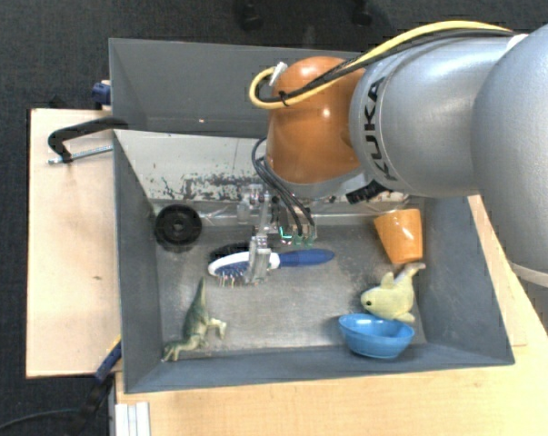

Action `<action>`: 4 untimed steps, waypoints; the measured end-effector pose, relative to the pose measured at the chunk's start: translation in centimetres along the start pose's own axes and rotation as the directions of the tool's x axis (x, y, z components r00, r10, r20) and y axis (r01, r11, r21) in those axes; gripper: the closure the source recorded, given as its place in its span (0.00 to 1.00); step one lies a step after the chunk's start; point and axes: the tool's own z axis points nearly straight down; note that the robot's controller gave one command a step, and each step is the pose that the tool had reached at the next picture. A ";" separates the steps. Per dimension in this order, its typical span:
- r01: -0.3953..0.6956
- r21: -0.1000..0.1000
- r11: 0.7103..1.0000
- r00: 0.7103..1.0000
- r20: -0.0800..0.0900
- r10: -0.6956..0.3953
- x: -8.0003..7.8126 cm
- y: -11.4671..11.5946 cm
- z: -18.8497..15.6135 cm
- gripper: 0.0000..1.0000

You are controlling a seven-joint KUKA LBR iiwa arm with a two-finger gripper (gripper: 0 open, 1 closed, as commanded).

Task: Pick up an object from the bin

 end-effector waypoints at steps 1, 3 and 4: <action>-0.008 0.002 1.000 1.000 -0.001 0.008 1.1 -2.9 8.4 0.00; -0.008 -0.002 1.000 1.000 0.010 0.008 1.0 -2.7 8.2 0.00; -0.009 -0.002 1.000 1.000 0.012 0.009 0.9 -2.6 8.1 0.00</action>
Offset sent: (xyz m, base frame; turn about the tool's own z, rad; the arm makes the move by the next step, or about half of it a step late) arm -0.0101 -0.0279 -0.0799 0.0067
